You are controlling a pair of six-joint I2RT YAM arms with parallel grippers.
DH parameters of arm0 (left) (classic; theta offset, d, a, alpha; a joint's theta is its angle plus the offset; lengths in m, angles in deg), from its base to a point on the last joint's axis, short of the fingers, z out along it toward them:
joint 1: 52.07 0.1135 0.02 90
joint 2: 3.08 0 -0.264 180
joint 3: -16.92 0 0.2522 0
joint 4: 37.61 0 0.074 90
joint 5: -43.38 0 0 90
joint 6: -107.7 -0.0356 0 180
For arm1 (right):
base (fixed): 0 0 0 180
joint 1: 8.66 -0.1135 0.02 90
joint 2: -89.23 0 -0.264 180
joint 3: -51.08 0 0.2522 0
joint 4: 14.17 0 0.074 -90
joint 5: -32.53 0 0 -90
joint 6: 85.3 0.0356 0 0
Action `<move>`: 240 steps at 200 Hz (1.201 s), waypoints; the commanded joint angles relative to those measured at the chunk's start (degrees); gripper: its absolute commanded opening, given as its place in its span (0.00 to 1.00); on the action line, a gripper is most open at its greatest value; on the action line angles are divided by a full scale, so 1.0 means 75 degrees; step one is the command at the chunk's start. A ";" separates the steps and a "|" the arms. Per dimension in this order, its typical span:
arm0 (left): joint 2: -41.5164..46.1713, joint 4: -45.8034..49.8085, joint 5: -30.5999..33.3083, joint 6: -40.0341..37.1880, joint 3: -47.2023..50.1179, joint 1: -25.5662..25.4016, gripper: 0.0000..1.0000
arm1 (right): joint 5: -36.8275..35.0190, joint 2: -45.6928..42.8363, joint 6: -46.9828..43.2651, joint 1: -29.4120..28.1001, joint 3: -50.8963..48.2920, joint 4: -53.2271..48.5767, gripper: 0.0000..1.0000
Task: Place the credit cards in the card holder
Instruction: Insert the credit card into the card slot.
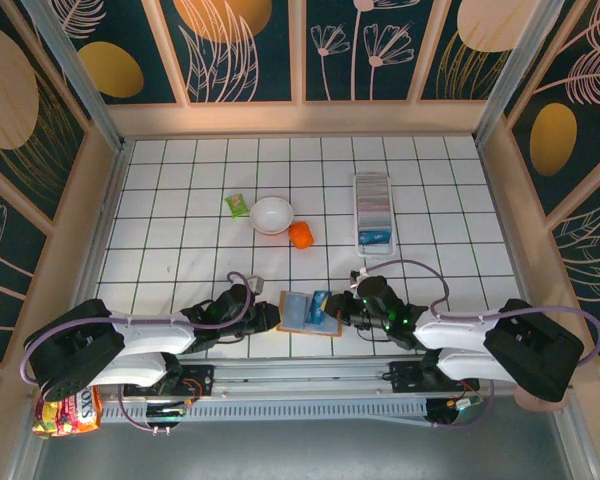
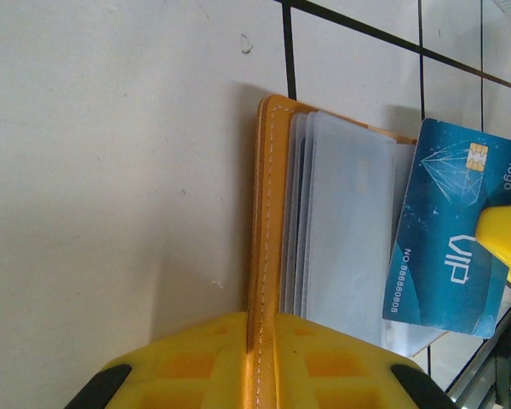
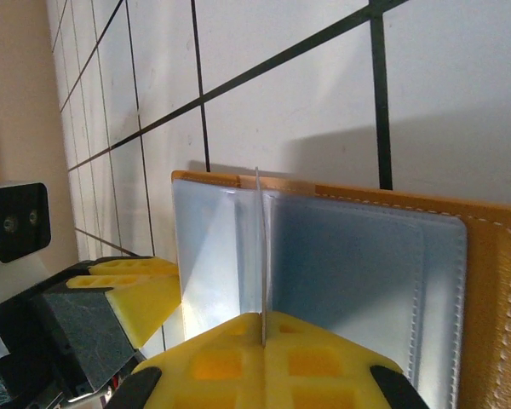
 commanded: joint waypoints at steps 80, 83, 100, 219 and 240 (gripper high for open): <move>-0.0237 0.0063 -0.0119 0.0107 0.0126 -0.0108 0.15 | 0.0191 0.0459 0.0356 0.0009 -0.0144 0.1220 0.00; -0.0234 0.0065 -0.0122 0.0107 0.0128 -0.0100 0.15 | 0.0193 0.0468 0.0370 0.0008 -0.0150 0.1248 0.00; -0.0228 0.0078 -0.0120 0.0113 0.0140 -0.0109 0.15 | 0.0208 0.0440 0.0431 0.0009 -0.0147 0.1197 0.00; -0.0246 0.0110 -0.0085 0.0072 0.0081 -0.0104 0.15 | 0.0049 -0.0163 0.0365 0.0018 -0.0006 0.0290 0.00; -0.0205 0.0125 -0.0065 0.0090 0.0084 -0.0102 0.15 | 0.0082 0.0044 0.0352 0.0024 0.0028 0.0488 0.00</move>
